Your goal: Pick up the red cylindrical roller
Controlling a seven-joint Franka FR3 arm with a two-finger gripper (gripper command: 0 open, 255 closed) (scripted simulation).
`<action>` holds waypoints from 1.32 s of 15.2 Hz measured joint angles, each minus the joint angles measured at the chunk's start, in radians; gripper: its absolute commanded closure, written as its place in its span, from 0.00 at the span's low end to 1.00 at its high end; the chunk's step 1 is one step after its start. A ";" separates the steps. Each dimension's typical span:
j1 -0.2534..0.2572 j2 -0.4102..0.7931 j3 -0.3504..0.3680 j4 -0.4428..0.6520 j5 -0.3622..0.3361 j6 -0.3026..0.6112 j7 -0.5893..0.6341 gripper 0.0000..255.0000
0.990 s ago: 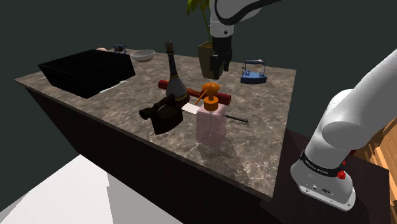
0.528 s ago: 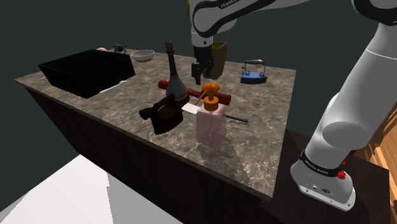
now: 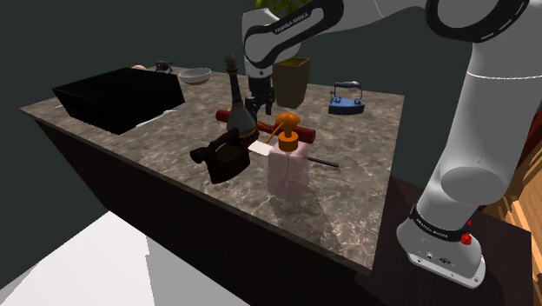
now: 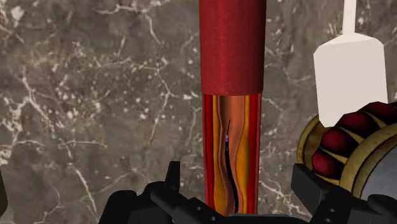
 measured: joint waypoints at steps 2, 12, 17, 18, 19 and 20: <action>-0.001 0.006 -0.002 -0.011 -0.001 0.027 0.000 0.00; 0.002 0.012 -0.001 -0.046 -0.002 0.070 0.002 1.00; 0.002 0.018 -0.001 -0.039 -0.001 0.063 0.000 1.00; 0.002 0.018 -0.001 -0.034 -0.001 0.055 0.000 1.00; 0.002 0.013 -0.001 -0.030 0.000 0.045 0.000 1.00; 0.002 0.009 -0.001 -0.021 0.000 0.030 0.000 1.00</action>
